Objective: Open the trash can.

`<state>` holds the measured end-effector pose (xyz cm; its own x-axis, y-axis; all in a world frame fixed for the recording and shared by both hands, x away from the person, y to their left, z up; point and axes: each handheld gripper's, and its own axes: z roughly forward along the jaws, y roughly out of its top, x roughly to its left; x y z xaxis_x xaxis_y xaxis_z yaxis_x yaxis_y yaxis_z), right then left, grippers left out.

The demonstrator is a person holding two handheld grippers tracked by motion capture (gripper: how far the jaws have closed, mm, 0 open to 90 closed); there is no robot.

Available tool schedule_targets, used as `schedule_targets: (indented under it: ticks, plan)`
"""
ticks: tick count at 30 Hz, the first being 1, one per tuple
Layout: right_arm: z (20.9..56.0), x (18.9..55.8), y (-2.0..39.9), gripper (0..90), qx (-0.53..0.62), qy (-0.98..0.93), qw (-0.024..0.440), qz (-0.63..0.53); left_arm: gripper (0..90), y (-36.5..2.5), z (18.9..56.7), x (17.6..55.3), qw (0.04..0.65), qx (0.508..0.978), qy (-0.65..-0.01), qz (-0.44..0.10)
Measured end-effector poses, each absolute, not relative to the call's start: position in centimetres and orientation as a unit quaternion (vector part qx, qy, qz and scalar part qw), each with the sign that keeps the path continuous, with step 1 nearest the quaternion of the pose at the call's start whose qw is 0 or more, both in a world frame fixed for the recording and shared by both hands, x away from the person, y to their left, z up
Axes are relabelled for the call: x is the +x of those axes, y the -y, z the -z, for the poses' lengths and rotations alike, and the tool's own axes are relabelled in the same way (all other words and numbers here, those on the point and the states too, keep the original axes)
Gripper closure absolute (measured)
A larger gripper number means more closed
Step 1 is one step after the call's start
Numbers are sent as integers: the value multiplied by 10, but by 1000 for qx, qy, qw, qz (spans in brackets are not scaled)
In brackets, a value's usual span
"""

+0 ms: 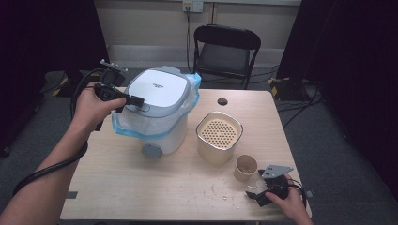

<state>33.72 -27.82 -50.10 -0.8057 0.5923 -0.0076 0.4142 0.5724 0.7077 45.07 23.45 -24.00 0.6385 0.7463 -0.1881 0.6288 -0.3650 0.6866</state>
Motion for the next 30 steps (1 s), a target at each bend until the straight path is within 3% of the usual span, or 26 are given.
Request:
schedule_targets:
  ticks: [28, 30]
  plan:
    - [501, 337, 278, 0, 287, -878, 123, -363, 900, -233, 240, 448, 370, 824, -421, -84]
    - [501, 337, 278, 0, 286, -878, 123, -363, 843, -234, 240, 447, 379, 820, -422, -79]
